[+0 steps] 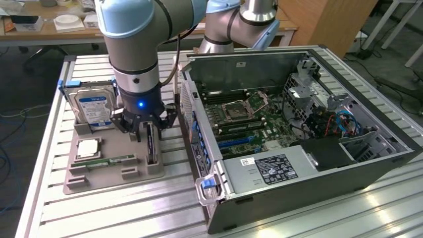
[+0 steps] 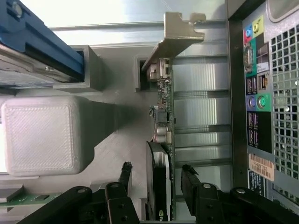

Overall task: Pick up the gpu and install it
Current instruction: 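Pick up the gpu and move the gpu toward the slot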

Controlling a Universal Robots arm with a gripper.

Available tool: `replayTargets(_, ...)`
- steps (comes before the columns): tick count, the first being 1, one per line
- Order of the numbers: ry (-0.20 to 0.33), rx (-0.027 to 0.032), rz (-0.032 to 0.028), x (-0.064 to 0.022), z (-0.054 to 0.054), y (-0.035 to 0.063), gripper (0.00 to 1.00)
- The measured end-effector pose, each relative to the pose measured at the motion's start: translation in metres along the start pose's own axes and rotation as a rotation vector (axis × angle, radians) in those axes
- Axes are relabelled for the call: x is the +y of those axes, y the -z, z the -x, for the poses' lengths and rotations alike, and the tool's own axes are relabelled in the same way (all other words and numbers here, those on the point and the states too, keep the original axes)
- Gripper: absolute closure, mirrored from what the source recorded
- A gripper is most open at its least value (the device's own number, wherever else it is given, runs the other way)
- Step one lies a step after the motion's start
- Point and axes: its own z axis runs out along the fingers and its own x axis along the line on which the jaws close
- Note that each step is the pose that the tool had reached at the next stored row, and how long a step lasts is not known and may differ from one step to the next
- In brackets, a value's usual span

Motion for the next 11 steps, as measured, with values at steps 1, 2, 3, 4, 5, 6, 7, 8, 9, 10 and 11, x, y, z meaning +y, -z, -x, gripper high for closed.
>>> replayTargets(1, -0.014, -0.0005, -0.0005, 0.0000, 0.0000, -0.0001, 0.45)
replayTargets(2, -0.019, -0.0006, -0.0006, -0.0001, 0.0000, -0.0001, 0.45)
replayTargets(3, -0.019, -0.0006, -0.0006, -0.0001, 0.0000, -0.0002, 0.45)
replayTargets(4, -0.020, -0.0007, -0.0005, -0.0001, 0.0000, -0.0003, 0.45)
replayTargets(5, -0.020, -0.0007, -0.0004, -0.0001, 0.0000, -0.0003, 0.45)
replayTargets(6, -0.019, -0.0007, -0.0004, -0.0002, 0.0000, -0.0003, 0.45)
replayTargets(7, -0.017, -0.0006, -0.0004, -0.0004, 0.0000, -0.0003, 0.45)
replayTargets(8, -0.010, -0.0003, -0.0003, -0.0006, 0.0000, -0.0002, 0.45)
replayTargets(9, -0.001, 0.0000, -0.0001, -0.0007, 0.0001, -0.0002, 0.45)
replayTargets(10, 0.008, 0.0005, -0.0001, -0.0008, 0.0000, -0.0002, 0.45)
replayTargets(11, 0.016, 0.0007, 0.0001, -0.0010, 0.0000, -0.0002, 0.45)
